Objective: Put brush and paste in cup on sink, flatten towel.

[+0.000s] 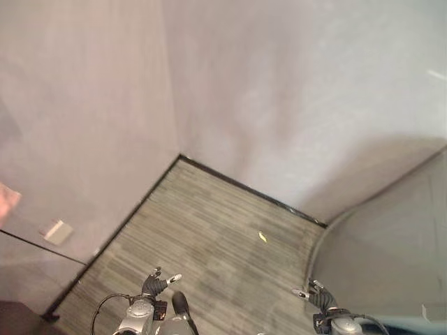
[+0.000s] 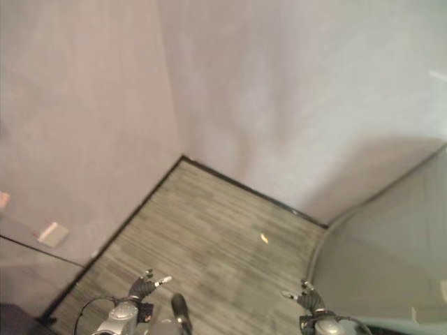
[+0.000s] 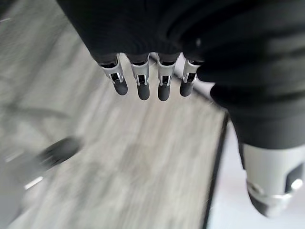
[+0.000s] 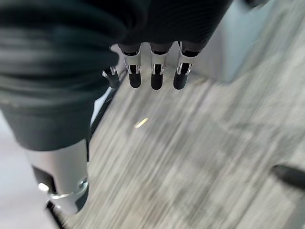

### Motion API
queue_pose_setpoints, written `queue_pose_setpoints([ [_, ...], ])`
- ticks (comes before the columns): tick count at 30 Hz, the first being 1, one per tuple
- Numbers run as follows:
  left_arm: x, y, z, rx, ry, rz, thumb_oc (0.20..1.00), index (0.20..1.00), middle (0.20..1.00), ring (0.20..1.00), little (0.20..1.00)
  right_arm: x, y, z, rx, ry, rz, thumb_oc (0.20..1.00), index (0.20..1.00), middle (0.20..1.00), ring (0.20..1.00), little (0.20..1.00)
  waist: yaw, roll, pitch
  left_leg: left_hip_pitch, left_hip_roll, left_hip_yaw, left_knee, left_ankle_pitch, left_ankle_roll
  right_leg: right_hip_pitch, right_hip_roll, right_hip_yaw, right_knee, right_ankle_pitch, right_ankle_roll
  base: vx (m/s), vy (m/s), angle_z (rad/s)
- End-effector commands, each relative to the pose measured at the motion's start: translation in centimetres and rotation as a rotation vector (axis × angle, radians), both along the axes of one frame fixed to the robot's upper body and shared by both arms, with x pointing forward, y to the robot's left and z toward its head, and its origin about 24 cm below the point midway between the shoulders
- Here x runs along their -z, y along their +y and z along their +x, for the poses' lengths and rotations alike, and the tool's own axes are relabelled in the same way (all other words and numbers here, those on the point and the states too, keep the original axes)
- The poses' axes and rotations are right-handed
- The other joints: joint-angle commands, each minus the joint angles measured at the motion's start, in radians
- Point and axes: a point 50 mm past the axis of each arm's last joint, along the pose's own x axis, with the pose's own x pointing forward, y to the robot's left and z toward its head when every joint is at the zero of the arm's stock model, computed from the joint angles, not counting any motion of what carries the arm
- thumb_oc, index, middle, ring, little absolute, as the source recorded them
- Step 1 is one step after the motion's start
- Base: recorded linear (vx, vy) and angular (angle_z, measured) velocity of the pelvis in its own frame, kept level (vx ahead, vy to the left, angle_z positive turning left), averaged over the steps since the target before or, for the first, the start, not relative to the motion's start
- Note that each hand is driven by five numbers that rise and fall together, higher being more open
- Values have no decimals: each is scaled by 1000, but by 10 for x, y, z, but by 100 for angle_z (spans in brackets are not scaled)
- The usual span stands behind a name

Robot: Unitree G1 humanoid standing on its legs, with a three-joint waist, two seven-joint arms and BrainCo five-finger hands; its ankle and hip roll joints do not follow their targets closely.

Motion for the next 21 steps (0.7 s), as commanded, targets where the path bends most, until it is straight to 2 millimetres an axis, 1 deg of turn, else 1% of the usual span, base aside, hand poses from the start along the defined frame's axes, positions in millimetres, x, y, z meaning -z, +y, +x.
queue_pose_setpoints([
  [1,-10,4,10,48,-53,41,1000,1000,1000,1000,1000,-8,-2,12,-45,-55,-12,1000,1000,1000,1000,1000,17,7,-15,-59,21,-39,77,-1,-63,-78,20,38,-46,195,69,61,72,72],
  [2,-10,4,10,48,-53,41,1000,1000,1000,1000,1000,-8,-2,12,-45,-55,-12,1000,1000,1000,1000,1000,17,7,-15,-59,21,-39,77,-1,-63,-78,20,38,-46,195,69,173,191,83],
  [3,-13,5,14,63,-68,50,1000,1000,1000,1000,1000,-8,4,15,-62,-63,2,1000,1000,1000,1000,1000,13,16,2,-30,10,-71,61,-6,-45,-117,25,54,66,241,70,161,117,51],
  [4,-13,4,14,82,-63,58,1000,1000,1000,1000,1000,-8,5,15,-71,-63,9,1000,1000,1000,1000,1000,9,22,7,-27,9,-97,54,-8,-43,-144,65,84,83,219,65,210,107,34],
  [5,-13,4,15,89,-65,61,1000,1000,1000,1000,1000,-9,7,15,-79,-70,17,1000,1000,1000,1000,1000,-3,27,7,-25,8,-130,41,0,-46,-186,130,145,82,190,55,179,13,32],
  [6,-13,4,15,91,-65,62,1000,1000,1000,1000,1000,-7,8,13,-82,-61,21,1000,1000,1000,1000,1000,-8,25,8,-9,-5,-152,28,-1,-46,-203,133,151,47,166,52,195,18,49],
  [7,-12,4,13,95,-58,60,1000,1000,1000,1000,1000,-7,9,12,-89,-64,26,1000,1000,1000,1000,1000,-5,29,3,-5,-5,-159,23,-2,-50,-208,125,139,-4,155,45,217,26,97],
  [8,-10,3,11,99,-47,60,1000,1000,1000,1000,1000,-7,8,11,-88,-61,24,1000,1000,1000,1000,1000,-14,32,1,6,-6,-181,11,-1,-57,-218,132,138,-48,116,33,237,-21,96],
  [9,-8,2,10,102,-39,60,1000,1000,1000,1000,1000,-7,7,11,-87,-58,21,1000,1000,1000,1000,1000,-26,33,2,18,-17,-218,3,-2,-61,-246,169,197,-113,86,28,251,-48,78],
  [10,-8,1,10,109,-38,60,1000,1000,1000,1000,1000,-6,6,11,-82,-55,21,1000,1000,1000,1000,1000,-35,30,5,24,-25,-243,8,-7,-64,-256,193,247,-172,81,29,253,-78,41],
  [11,-8,-1,11,121,-37,62,1000,1000,1000,1000,1000,-7,5,11,-74,-60,21,1000,1000,1000,1000,1000,-47,25,7,27,-37,-272,15,-15,-67,-257,219,316,-240,87,32,237,-90,116],
  [12,-9,-1,14,130,-45,70,1000,1000,1000,1000,1000,-7,3,12,-74,-63,17,1000,1000,1000,1000,1000,-56,18,12,25,-52,-306,30,-25,-70,-265,239,381,-305,106,33,218,-96,141],
  [13,-10,-2,17,144,-49,80,1000,1000,1000,1000,1000,-7,2,10,-91,-54,10,1000,1000,1000,1000,1000,-57,9,11,19,-62,-331,43,-31,-72,-254,243,403,-328,119,36,171,-95,164],
  [14,-10,-4,17,155,-49,79,1000,1000,1000,1000,1000,-8,1,10,-93,-57,5,1000,1000,1000,1000,1000,-59,7,15,18,-67,-361,56,-36,-71,-259,249,402,-298,124,38,86,-63,113],
  [15,-10,-4,17,155,-49,79,1000,1000,1000,1000,1000,-8,1,10,-93,-57,5,1000,1000,1000,1000,1000,-61,7,15,16,-68,-363,57,-36,-71,-260,248,400,-296,123,38,111,-117,149],
  [16,-7,-6,13,161,-34,73,1000,1000,1000,1000,1000,-7,-1,8,-97,-45,-3,1000,1000,1000,1000,1000,-59,-2,6,9,-81,-387,75,-54,-75,-222,233,360,-341,107,26,132,-137,119],
  [17,-6,-5,11,152,-27,70,1000,1000,1000,1000,1000,-6,-2,8,-104,-37,-9,1000,1000,1000,1000,1000,-52,-1,0,7,-82,-389,83,-57,-81,-211,235,349,-349,105,22,223,-226,118],
  [18,-4,-3,7,127,-20,59,1000,1000,1000,1000,1000,-10,-3,15,-136,-53,-25,1000,1000,1000,1000,1000,-37,0,-8,7,-77,-398,90,-60,-92,-190,235,324,-366,99,13,139,-141,53],
  [19,-4,-3,7,127,-20,59,1000,1000,1000,1000,1000,-10,-3,15,-136,-53,-25,1000,1000,1000,1000,1000,-38,0,-7,7,-77,-399,90,-60,-92,-190,235,323,-367,99,13,127,-145,45],
  [21,-3,-1,3,105,-19,43,1000,1000,1000,1000,1000,-12,-5,19,-143,-63,-30,1000,1000,1000,1000,1000,-23,0,-14,4,-73,-415,92,-58,-98,-176,235,298,-376,89,3,84,-146,9],
])
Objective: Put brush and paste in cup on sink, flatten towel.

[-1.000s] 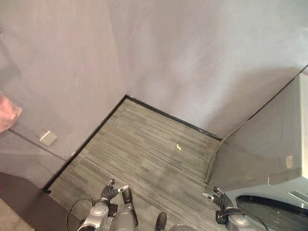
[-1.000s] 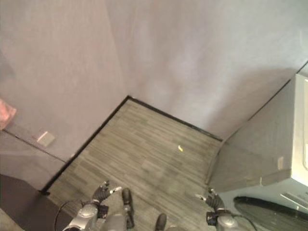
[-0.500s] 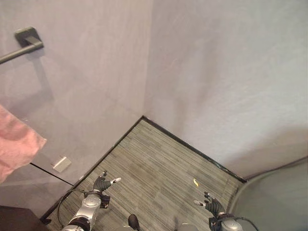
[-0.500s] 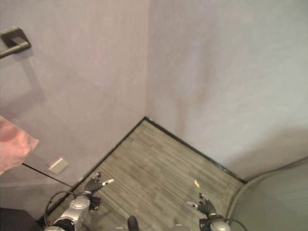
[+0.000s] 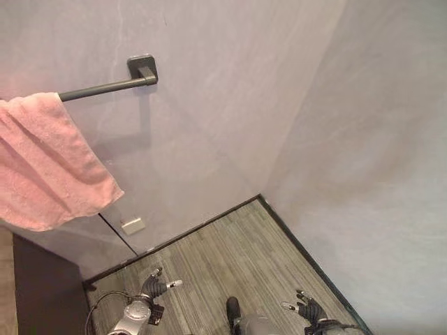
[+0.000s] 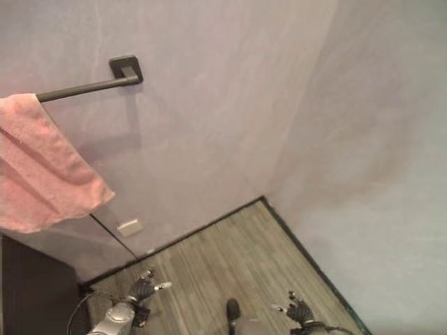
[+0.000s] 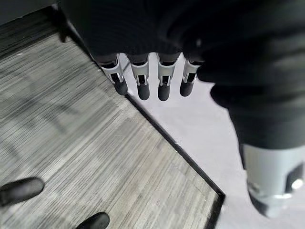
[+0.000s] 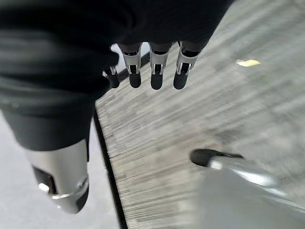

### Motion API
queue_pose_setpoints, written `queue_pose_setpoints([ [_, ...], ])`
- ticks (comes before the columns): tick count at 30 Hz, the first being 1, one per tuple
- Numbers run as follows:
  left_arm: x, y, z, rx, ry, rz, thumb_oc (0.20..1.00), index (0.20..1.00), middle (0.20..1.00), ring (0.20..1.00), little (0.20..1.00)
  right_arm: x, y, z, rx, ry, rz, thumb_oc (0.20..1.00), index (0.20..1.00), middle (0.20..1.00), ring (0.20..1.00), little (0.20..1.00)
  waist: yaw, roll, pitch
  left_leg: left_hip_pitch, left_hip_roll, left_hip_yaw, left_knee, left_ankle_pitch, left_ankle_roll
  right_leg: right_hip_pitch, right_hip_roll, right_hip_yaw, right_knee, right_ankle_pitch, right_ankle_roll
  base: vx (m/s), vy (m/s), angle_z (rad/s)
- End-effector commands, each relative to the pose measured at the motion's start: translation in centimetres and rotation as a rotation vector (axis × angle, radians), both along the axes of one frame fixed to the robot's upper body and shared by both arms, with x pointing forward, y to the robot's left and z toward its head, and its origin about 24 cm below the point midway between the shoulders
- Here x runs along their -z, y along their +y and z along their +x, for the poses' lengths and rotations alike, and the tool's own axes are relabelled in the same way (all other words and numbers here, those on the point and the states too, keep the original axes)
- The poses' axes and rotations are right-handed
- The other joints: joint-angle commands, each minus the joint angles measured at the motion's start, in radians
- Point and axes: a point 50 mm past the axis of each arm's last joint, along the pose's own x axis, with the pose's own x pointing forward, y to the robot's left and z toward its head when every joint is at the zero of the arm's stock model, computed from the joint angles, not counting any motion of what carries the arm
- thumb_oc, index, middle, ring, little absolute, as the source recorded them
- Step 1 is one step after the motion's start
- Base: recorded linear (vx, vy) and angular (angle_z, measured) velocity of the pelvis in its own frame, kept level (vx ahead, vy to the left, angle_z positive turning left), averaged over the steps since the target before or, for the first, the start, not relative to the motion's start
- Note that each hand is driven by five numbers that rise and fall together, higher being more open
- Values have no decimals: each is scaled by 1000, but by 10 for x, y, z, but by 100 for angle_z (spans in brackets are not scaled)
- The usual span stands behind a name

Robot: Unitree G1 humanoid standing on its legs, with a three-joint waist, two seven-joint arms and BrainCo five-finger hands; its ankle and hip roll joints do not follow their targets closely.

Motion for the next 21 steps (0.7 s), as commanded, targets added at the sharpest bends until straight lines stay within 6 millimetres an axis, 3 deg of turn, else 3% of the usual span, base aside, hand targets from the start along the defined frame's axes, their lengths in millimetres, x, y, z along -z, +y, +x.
queue_pose_setpoints([
  [1,-13,2,23,-8,-99,-11,1000,1000,1000,1000,1000,-12,-13,10,-55,-70,-53,1000,1000,1000,1000,1000,-4,-14,1,-99,-55,42,13,135,0,86,-29,-30,68,-100,85,80,-168,37],
  [7,-13,7,22,-38,-92,-4,1000,1000,1000,1000,1000,-16,-19,15,-48,-91,-66,1000,1000,1000,1000,1000,4,-23,4,-122,-51,0,30,152,-24,115,-35,-94,33,-110,66,48,-142,52],
  [8,-14,6,24,-35,-96,-4,1000,1000,1000,1000,1000,-16,-21,13,-45,-87,-74,1000,1000,1000,1000,1000,-1,-24,7,-133,-46,21,46,156,-30,118,-42,-112,29,-109,66,-10,-75,33],
  [9,-15,4,28,-26,-102,-6,1000,1000,1000,1000,1000,-16,-24,12,-39,-85,-83,1000,1000,1000,1000,1000,-13,-25,9,-145,-27,86,62,158,-34,120,-52,-132,24,-107,67,-30,-58,66],
  [10,-15,2,29,-24,-101,-7,1000,1000,1000,1000,1000,-16,-27,10,-27,-81,-89,1000,1000,1000,1000,1000,-31,-26,7,-148,24,205,65,169,-38,123,-66,-160,15,-102,72,-39,-38,91],
  [12,-17,-1,34,-20,-111,-11,1000,1000,1000,1000,1000,-13,-29,5,-13,-55,-101,1000,1000,1000,1000,1000,-48,-26,5,-143,90,331,58,172,-44,135,-83,-198,4,-103,73,-5,0,123],
  [17,-16,-1,35,-8,-106,6,1000,1000,1000,1000,1000,-9,-28,-3,12,-36,-101,1000,1000,1000,1000,1000,-68,-9,-16,-118,130,371,-15,215,-64,155,-98,-233,2,-109,81,48,95,38],
  [18,-17,-2,37,-13,-113,-3,1000,1000,1000,1000,1000,-9,-28,-3,13,-33,-101,1000,1000,1000,1000,1000,-73,6,-19,-111,141,374,-38,223,-66,159,-126,-252,17,-110,93,75,198,15],
  [21,-15,-2,35,-14,-103,0,1000,1000,1000,1000,1000,-8,-26,-3,20,-29,-98,1000,1000,1000,1000,1000,-76,13,-26,-100,132,368,-57,219,-61,165,-136,-254,19,-110,101,80,203,10],
])
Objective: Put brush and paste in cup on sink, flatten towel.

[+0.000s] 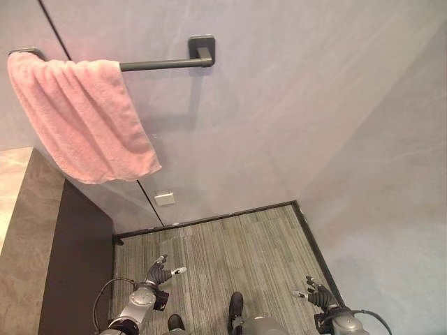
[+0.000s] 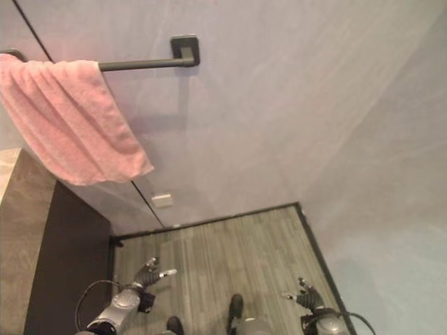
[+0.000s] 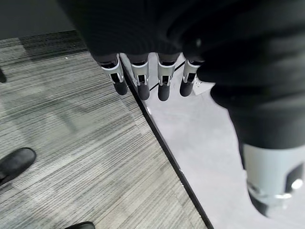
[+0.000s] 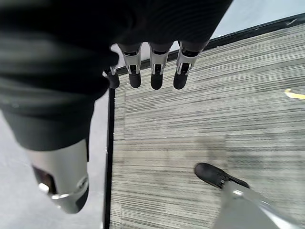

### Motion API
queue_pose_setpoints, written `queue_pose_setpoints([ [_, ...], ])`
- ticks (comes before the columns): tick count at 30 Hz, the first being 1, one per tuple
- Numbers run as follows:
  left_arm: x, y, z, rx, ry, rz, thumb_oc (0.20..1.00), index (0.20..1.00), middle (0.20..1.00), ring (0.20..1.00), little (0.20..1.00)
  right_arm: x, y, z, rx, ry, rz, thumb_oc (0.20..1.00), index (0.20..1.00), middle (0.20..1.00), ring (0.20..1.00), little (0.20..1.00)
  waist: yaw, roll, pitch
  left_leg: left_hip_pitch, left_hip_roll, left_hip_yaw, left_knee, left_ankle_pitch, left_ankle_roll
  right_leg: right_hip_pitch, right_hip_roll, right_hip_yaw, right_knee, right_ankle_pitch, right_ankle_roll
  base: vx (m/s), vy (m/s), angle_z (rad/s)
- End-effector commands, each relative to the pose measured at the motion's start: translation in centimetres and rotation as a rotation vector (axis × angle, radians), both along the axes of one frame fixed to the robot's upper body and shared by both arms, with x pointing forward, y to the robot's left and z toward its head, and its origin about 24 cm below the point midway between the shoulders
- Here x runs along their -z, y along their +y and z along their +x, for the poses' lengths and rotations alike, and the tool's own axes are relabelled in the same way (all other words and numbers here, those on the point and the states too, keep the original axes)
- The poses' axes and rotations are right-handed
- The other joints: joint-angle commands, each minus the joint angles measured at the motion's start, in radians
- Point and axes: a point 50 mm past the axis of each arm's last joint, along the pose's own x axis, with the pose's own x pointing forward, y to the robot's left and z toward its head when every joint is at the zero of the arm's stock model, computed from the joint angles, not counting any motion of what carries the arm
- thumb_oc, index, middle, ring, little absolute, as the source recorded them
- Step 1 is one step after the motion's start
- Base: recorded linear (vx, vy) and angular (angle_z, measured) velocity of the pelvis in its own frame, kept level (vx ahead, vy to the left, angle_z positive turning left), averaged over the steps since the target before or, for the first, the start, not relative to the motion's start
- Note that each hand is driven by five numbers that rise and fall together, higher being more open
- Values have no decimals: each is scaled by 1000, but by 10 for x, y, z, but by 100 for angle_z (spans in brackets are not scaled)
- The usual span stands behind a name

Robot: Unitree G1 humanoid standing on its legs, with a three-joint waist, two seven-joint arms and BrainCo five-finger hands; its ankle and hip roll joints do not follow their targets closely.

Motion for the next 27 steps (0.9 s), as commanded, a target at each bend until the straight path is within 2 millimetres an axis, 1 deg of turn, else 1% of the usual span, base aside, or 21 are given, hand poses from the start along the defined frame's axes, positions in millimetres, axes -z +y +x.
queue_pose_setpoints([
  [1,-4,11,3,-28,-26,28,1000,1000,1000,1000,1000,-3,-3,6,24,-40,-11,1000,1000,1000,1000,1000,-6,-10,-65,-28,-24,-19,-14,95,-18,75,-69,69,122,-91,112,101,260,11],
  [5,-4,14,-1,-13,-26,37,1000,1000,1000,1000,1000,-2,4,9,5,-43,-2,1000,1000,1000,1000,1000,7,-5,-62,-12,-72,-18,-3,54,16,73,-115,103,166,-66,136,89,260,0],
  [6,-4,14,-1,-13,-27,37,1000,1000,1000,1000,1000,-2,4,9,5,-43,-1,1000,1000,1000,1000,1000,8,-5,-65,-15,-71,-17,-3,55,16,70,-114,104,165,-64,135,41,247,4],
  [7,-6,16,0,-13,-42,39,1000,1000,1000,1000,1000,-5,9,15,-5,-65,8,1000,1000,1000,1000,1000,13,-4,-58,-10,-89,-18,-3,46,29,54,-131,114,204,-33,146,18,145,8],
  [8,-6,16,0,-13,-42,39,1000,1000,1000,1000,1000,-5,9,15,-5,-65,8,1000,1000,1000,1000,1000,13,-3,-58,-11,-89,-18,-3,46,29,53,-131,114,204,-33,146,45,309,3],
  [9,-8,17,0,-12,-54,34,1000,1000,1000,1000,1000,-7,13,20,-14,-88,26,1000,1000,1000,1000,1000,19,-2,-52,-9,-111,-30,-2,34,46,37,-152,126,254,1,155,30,228,0],
  [11,-10,17,0,0,-68,34,1000,1000,1000,1000,1000,-9,17,24,-37,-106,34,1000,1000,1000,1000,1000,22,3,-38,6,-129,-40,-6,28,60,14,-168,137,334,39,159,36,237,11],
  [12,-10,17,0,0,-68,34,1000,1000,1000,1000,1000,-9,18,24,-37,-106,34,1000,1000,1000,1000,1000,23,4,-41,3,-127,-39,-6,30,60,11,-166,137,331,42,158,54,217,14],
  [13,-11,17,0,11,-77,30,1000,1000,1000,1000,1000,-11,19,26,-47,-117,41,1000,1000,1000,1000,1000,23,11,-30,15,-137,-58,-18,32,70,-19,-170,149,411,83,156,47,196,8],
  [14,-13,16,1,25,-89,29,1000,1000,1000,1000,1000,-12,20,28,-57,-127,41,1000,1000,1000,1000,1000,19,13,-17,23,-143,-72,-25,36,74,-35,-164,159,460,96,154,55,249,13],
  [15,-14,15,2,30,-94,26,1000,1000,1000,1000,1000,-14,21,30,-61,-136,43,1000,1000,1000,1000,1000,19,21,-11,20,-140,-80,-27,39,76,-58,-152,160,493,94,147,42,157,26],
  [16,-15,15,2,40,-94,30,1000,1000,1000,1000,1000,-15,21,31,-61,-143,46,1000,1000,1000,1000,1000,12,25,-3,25,-144,-98,-24,36,79,-68,-121,178,510,61,145,66,99,37],
  [17,-13,13,1,59,-82,33,1000,1000,1000,1000,1000,-16,20,33,-64,-150,51,1000,1000,1000,1000,1000,-3,28,-8,24,-146,-118,-25,38,76,-80,-55,225,484,13,133,117,82,31],
  [18,-13,12,2,66,-82,34,1000,1000,1000,1000,1000,-16,21,34,-66,-154,54,1000,1000,1000,1000,1000,-11,29,-8,30,-153,-139,-29,38,73,-96,-4,262,452,-38,124,134,69,70],
  [19,-14,11,4,77,-84,34,1000,1000,1000,1000,1000,-17,20,34,-66,-160,57,1000,1000,1000,1000,1000,-14,30,-8,32,-159,-152,-32,38,69,-103,24,271,404,-71,115,177,30,90],
  [20,-15,12,7,85,-90,54,1000,1000,1000,1000,1000,-21,23,38,-92,-185,61,1000,1000,1000,1000,1000,-13,10,-4,36,-178,-168,-25,28,63,-114,18,243,266,-54,107,123,-5,96],
  [21,-15,12,7,85,-90,54,1000,1000,1000,1000,1000,-21,23,38,-92,-185,60,1000,1000,1000,1000,1000,-16,11,-2,38,-176,-171,-24,27,62,-109,18,239,262,-53,107,97,-39,45],
  [22,-14,12,7,91,-87,60,1000,1000,1000,1000,1000,-22,23,37,-94,-189,60,1000,1000,1000,1000,1000,-13,5,-2,35,-178,-178,-2,16,61,-83,3,208,239,-59,114,31,-30,33],
  [23,-13,12,6,89,-78,59,1000,1000,1000,1000,1000,-21,22,37,-100,-183,51,1000,1000,1000,1000,1000,-8,-1,-6,30,-182,-177,7,14,60,-64,-11,205,223,-55,118,31,-57,35],
  [24,-11,11,4,87,-70,58,1000,1000,1000,1000,1000,-20,23,37,-108,-174,49,1000,1000,1000,1000,1000,-3,-5,-10,27,-183,-174,6,12,58,-52,-2,219,200,-52,117,37,-65,37],
  [27,-11,14,-1,51,-79,39,1000,1000,1000,1000,1000,-23,21,44,-121,-189,25,1000,1000,1000,1000,1000,25,-1,-33,31,-174,-152,-6,26,46,-5,-2,207,118,-36,119,74,-61,-7],
])
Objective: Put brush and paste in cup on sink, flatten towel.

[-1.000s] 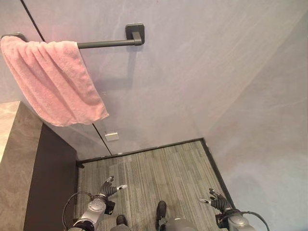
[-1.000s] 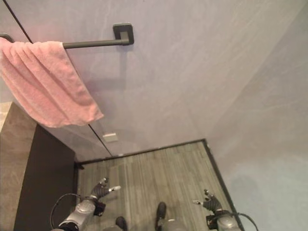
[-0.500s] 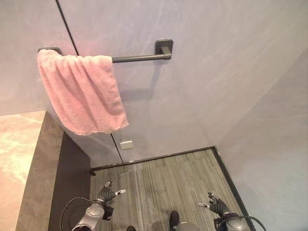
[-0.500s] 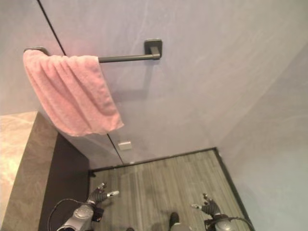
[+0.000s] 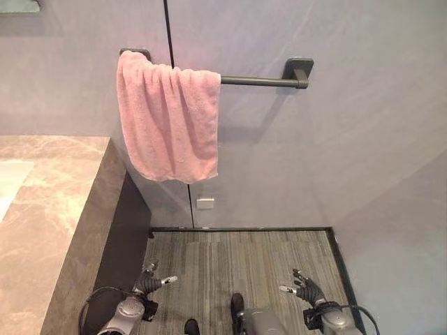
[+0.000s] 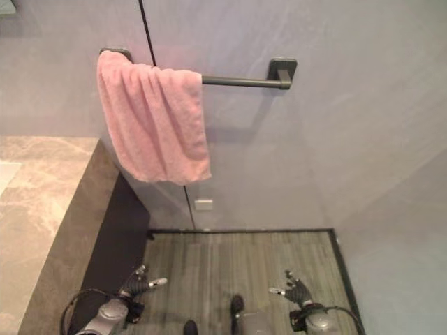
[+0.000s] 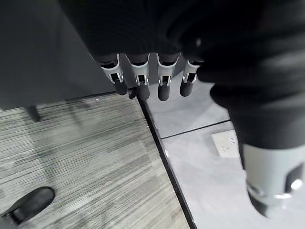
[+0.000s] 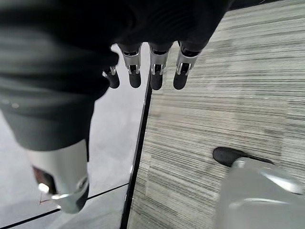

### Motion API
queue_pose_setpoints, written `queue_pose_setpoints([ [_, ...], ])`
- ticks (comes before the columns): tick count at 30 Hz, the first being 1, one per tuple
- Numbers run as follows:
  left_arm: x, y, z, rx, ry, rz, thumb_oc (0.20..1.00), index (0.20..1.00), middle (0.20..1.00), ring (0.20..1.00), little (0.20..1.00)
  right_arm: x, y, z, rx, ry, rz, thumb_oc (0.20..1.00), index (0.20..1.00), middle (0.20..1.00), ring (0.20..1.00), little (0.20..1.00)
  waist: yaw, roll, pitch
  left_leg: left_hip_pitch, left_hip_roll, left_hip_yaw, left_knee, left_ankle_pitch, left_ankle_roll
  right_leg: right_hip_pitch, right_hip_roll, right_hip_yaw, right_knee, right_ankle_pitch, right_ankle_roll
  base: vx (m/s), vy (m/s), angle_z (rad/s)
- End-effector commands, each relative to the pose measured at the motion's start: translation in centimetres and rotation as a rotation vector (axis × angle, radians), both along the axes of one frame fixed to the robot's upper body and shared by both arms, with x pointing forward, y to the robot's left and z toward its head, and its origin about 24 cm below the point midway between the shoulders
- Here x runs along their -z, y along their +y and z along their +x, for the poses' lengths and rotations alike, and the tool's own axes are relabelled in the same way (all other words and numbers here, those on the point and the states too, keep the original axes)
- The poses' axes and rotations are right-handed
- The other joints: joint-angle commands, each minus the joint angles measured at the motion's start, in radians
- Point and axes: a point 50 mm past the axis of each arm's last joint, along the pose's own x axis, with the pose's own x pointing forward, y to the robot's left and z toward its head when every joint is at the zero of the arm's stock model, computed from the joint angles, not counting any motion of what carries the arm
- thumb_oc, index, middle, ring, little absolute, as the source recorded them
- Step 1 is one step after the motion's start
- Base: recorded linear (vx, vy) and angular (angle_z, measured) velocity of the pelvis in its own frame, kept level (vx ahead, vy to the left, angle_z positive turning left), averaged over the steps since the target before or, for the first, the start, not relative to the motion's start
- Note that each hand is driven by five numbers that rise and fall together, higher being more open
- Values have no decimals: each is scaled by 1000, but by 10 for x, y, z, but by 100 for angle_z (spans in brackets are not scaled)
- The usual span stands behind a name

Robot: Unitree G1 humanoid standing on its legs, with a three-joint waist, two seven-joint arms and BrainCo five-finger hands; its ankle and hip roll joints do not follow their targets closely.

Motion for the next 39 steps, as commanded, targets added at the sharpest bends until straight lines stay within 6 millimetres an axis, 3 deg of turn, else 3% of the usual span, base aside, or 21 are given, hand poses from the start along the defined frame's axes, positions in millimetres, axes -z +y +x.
queue_pose_setpoints([
  [1,-15,1,19,22,-112,-16,1000,1000,1000,1000,1000,-12,-7,13,-31,-84,-29,1000,1000,1000,1000,1000,5,-20,-46,-46,-38,11,61,38,-30,65,-22,30,-1,6,92,77,-62,-18],
  [7,-26,4,19,116,-153,7,1000,1000,1000,1000,1000,-30,-16,25,-55,-170,-66,1000,1000,1000,1000,1000,18,-18,-75,-28,-29,1,25,50,-45,116,-26,17,-80,17,88,56,-60,1],
  [8,-39,3,23,180,-201,-11,1000,1000,1000,1000,1000,-42,-21,34,-83,-227,-98,1000,1000,1000,1000,1000,20,-13,-77,-23,-27,1,19,49,-47,123,-26,12,-88,17,88,33,-37,0],
  [9,-39,3,22,180,-200,-11,1000,1000,1000,1000,1000,-42,-21,34,-84,-226,-98,1000,1000,1000,1000,1000,19,-13,-77,-22,-27,1,19,49,-47,124,-26,12,-89,17,88,26,-30,1],
  [12,-67,6,30,331,-276,2,1000,1000,1000,1000,1000,-63,-25,47,-138,-307,-121,1000,1000,1000,1000,1000,18,-3,-81,-10,-24,5,4,46,-48,136,-25,11,-98,16,88,0,0,0],
  [14,-92,10,37,428,-338,10,1000,1000,1000,1000,1000,-76,-23,57,-187,-358,-121,1000,1000,1000,1000,1000,19,3,-85,-2,-23,6,-6,47,-50,140,-26,9,-102,18,89,7,-6,-2],
  [16,-130,17,46,513,-431,32,1000,1000,1000,1000,1000,-93,-20,66,-237,-418,-110,1000,1000,1000,1000,1000,20,5,-90,4,-22,5,-15,51,-52,145,-25,8,-105,19,90,0,0,0],
  [17,-130,17,46,512,-430,32,1000,1000,1000,1000,1000,-93,-20,66,-238,-418,-109,1000,1000,1000,1000,1000,20,5,-90,4,-22,5,-15,51,-52,145,-25,7,-105,19,90,0,0,0],
  [18,-168,22,56,601,-524,101,1000,1000,1000,1000,1000,-109,-18,75,-292,-464,-107,1000,1000,1000,1000,1000,23,6,-94,10,-20,1,-25,56,-55,149,-25,5,-108,20,90,0,0,0],
  [21,-234,24,68,807,-649,367,1000,1000,1000,1000,1000,-134,-14,87,-381,-535,-110,1000,1000,1000,1000,1000,37,8,-103,13,-20,-7,-35,58,-58,156,-25,-4,-117,21,91,0,0,0],
  [23,-282,26,63,859,-756,397,1000,1000,1000,1000,1000,-159,-10,95,-432,-608,-79,1000,1000,1000,1000,1000,54,9,-106,15,-21,-13,-39,61,-60,164,-28,-14,-128,25,93,0,0,0],
  [24,-283,27,62,857,-754,397,1000,1000,1000,1000,1000,-160,-10,95,-434,-608,-76,1000,1000,1000,1000,1000,51,8,-105,15,-21,-14,-39,61,-60,165,-28,-14,-129,25,93,0,0,0],
  [26,-309,26,58,894,-792,363,1000,1000,1000,1000,1000,-179,-2,100,-510,-660,-75,1000,1000,1000,1000,1000,63,12,-107,14,-22,-16,-41,63,-61,167,-30,-19,-138,32,94,-11,9,7],
  [29,-333,28,50,908,-820,361,1000,1000,1000,1000,1000,-204,14,107,-594,-734,-27,1000,1000,1000,1000,1000,78,17,-107,13,-22,-17,-44,66,-63,169,-33,-25,-150,42,96,-4,13,8],
  [31,-337,31,49,893,-830,356,1000,1000,1000,1000,1000,-207,18,109,-604,-743,-1,1000,1000,1000,1000,1000,81,17,-107,12,-21,-17,-44,67,-63,169,-34,-27,-153,43,97,-8,8,12],
  [35,-359,67,53,683,-895,463,1000,1000,1000,1000,1000,-228,55,129,-689,-812,63,1000,1000,1000,1000,1000,128,19,-99,-2,-21,-23,-45,74,-65,165,-41,-42,-162,52,100,-30,16,4],
  [39,-352,104,56,433,-937,426,1000,1000,1000,1000,1000,-249,78,141,-743,-906,20,1000,1000,1000,1000,1000,147,16,-86,-19,-21,-25,-45,76,-65,152,-45,-51,-160,54,103,-23,15,6],
])
